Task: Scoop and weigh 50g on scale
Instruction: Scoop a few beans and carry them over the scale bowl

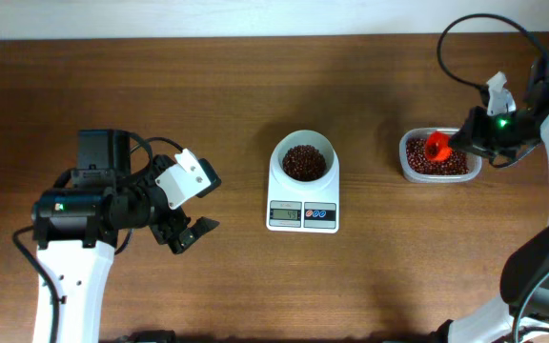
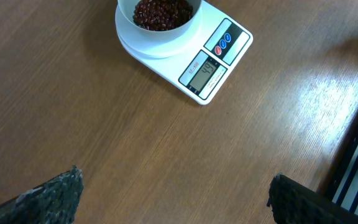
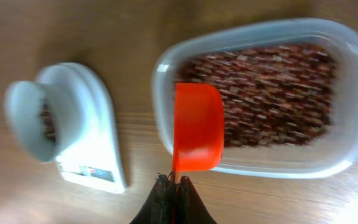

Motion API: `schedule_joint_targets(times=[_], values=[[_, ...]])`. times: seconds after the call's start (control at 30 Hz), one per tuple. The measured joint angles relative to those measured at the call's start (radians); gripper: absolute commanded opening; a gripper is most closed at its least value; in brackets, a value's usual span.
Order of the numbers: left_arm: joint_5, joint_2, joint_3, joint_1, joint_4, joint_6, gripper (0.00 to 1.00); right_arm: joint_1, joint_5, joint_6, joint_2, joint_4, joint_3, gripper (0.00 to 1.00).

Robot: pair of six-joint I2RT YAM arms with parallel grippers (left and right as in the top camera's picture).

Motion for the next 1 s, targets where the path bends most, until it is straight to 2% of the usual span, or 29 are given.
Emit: schedule_joint_targets(times=[0.2, 0.27, 0.43, 0.7, 1.0], values=[[0.000, 0.000, 0.000, 0.000, 0.000, 0.000, 0.99, 0.018, -0.219, 0.001, -0.005, 0.002, 0.003, 0.04], [0.000, 0.000, 0.000, 0.000, 0.000, 0.000, 0.99, 0.077, -0.240, 0.001, -0.005, 0.012, 0.003, 0.04], [0.000, 0.000, 0.000, 0.000, 0.000, 0.000, 0.99, 0.338, -0.261, 0.002, -0.005, 0.142, 0.003, 0.04], [0.000, 0.000, 0.000, 0.000, 0.000, 0.000, 0.99, 0.558, 0.019, -0.009, -0.005, 0.247, 0.003, 0.04], [0.000, 0.000, 0.000, 0.000, 0.000, 0.000, 0.99, 0.568, 0.049, -0.015, -0.005, 0.253, 0.003, 0.04]])
